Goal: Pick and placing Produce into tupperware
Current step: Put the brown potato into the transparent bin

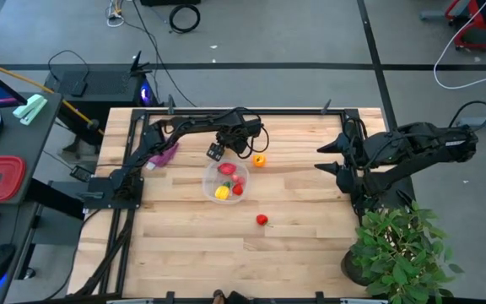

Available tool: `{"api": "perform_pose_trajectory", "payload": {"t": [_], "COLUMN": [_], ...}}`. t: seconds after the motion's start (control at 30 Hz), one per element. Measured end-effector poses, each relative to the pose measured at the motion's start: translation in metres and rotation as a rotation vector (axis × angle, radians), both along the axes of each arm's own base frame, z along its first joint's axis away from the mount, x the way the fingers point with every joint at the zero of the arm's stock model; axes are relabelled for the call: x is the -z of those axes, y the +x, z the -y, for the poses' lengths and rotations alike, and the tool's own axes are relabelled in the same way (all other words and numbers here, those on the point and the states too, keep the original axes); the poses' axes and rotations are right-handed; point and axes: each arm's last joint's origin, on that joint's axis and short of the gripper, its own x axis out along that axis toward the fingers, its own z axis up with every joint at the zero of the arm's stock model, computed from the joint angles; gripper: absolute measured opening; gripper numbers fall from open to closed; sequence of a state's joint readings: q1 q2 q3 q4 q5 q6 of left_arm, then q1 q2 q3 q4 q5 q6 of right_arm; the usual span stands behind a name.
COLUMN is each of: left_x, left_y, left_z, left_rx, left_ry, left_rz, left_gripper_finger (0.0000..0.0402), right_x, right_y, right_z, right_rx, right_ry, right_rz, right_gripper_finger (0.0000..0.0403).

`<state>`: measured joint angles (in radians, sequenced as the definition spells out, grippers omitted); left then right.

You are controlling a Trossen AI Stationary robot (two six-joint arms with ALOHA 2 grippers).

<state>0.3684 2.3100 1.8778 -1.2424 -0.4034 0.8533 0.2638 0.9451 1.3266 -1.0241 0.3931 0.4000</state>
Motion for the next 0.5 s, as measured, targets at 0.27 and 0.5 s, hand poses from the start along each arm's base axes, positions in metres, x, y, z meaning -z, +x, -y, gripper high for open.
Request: {"api": "perform_pose_trajectory", "payload": {"t": [0.27,0.5], "left_x": [0.0008,0.0009], "left_y": [0.0082,0.0097], "left_z": [0.0067,0.0062], "left_rx": [0.023,0.022], "left_ry": [-0.013,-0.015], "left_rz": [0.061,0.079], "left_gripper_finger": [0.0261,0.0254], "right_x": [0.0,0.0], "right_y": [0.0,0.0], "right_z": [0.0,0.0], "right_rx": [0.0,0.0], "right_ry": [0.0,0.001], "right_rz": [0.0,0.0], "right_gripper_finger": [0.024,0.024]}}
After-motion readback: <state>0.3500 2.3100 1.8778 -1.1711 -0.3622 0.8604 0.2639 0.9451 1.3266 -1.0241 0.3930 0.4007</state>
